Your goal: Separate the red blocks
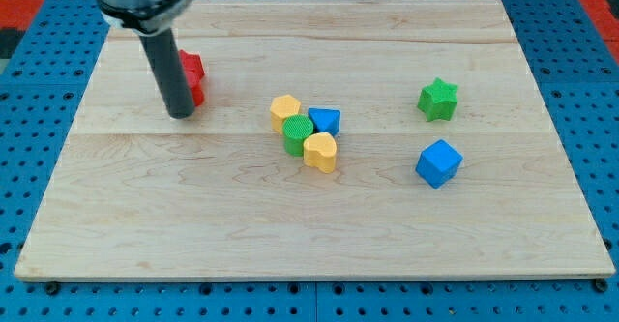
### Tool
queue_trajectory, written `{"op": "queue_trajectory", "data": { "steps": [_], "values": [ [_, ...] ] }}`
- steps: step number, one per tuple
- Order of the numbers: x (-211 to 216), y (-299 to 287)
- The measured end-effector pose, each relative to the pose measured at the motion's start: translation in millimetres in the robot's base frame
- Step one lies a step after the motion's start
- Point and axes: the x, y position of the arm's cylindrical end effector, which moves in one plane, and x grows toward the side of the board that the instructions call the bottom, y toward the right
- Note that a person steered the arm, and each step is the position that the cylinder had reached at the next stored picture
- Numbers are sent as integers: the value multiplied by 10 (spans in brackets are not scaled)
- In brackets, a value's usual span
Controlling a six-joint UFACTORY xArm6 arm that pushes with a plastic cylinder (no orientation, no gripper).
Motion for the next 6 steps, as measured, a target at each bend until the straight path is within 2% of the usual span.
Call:
{"op": "queue_trajectory", "data": {
  "steps": [1,2,3,4,5,6],
  "values": [
    [-121,-377],
    [-462,-402],
    [-711,81],
    [-567,238],
    [-483,-339],
    [-912,-413]
  ]
}}
